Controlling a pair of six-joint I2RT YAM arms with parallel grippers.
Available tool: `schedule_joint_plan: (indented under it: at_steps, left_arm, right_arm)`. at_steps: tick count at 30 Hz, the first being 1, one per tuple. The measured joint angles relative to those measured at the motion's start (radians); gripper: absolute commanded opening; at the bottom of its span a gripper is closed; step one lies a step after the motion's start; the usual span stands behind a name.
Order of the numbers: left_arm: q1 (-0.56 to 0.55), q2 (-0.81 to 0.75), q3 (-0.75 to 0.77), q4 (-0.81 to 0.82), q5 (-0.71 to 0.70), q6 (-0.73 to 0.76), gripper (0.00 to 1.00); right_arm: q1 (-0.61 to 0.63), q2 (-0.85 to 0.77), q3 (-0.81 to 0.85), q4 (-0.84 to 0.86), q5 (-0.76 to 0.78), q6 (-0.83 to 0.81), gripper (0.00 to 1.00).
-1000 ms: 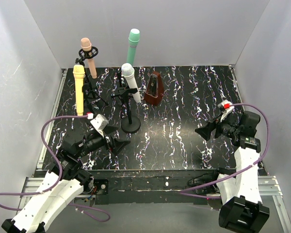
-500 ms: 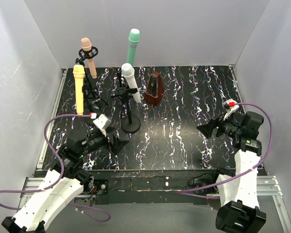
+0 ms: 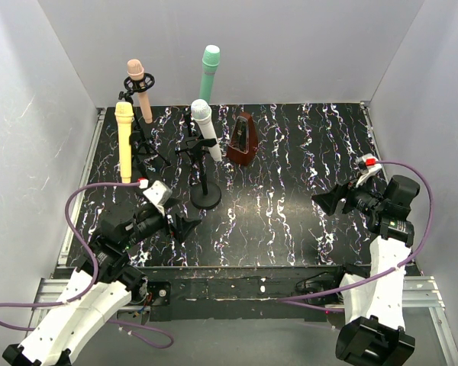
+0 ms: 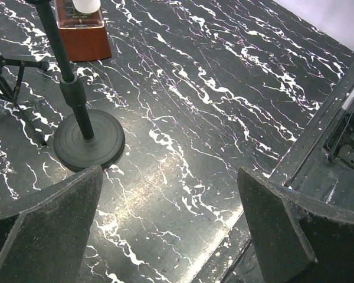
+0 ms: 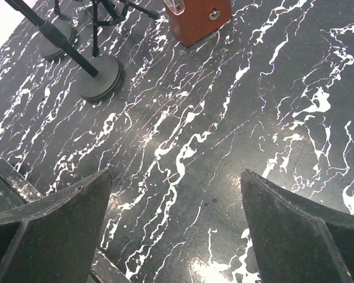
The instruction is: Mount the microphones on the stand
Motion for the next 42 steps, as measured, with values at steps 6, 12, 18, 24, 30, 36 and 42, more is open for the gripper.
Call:
schedule_joint_plan:
  at_steps: [6, 12, 18, 24, 30, 36, 42]
  left_arm:
    - [0.000, -0.020, 0.000, -0.001, -0.019, 0.001, 0.98]
    - [0.000, -0.027, 0.000, -0.002, -0.027, 0.001, 0.98]
    - [0.000, -0.030, 0.000, -0.002, -0.030, 0.001, 0.98]
    - [0.000, -0.034, 0.000, -0.003, -0.034, 0.002, 0.98]
    - [0.000, -0.034, 0.000, -0.003, -0.034, 0.002, 0.98]
    - [0.000, -0.034, 0.000, -0.003, -0.034, 0.004, 0.98]
    - [0.000, -0.034, 0.000, -0.003, -0.036, 0.005, 0.98]
  right_arm:
    - [0.000, -0.001, 0.000, 0.022, 0.000, 0.047, 0.97]
    - [0.000, -0.005, 0.000, 0.075, 0.053, 0.177, 0.97]
    - [0.000, -0.003, 0.000, 0.103, 0.119, 0.294, 0.98]
    - [0.000, -0.003, 0.000, 0.104, 0.153, 0.360, 0.98]
    - [0.000, 0.002, 0.000, 0.104, 0.170, 0.392, 0.98]
    - [0.000, 0.003, 0.000, 0.104, 0.177, 0.410, 0.98]
    - [0.000, 0.003, 0.000, 0.104, 0.178, 0.416, 0.98]
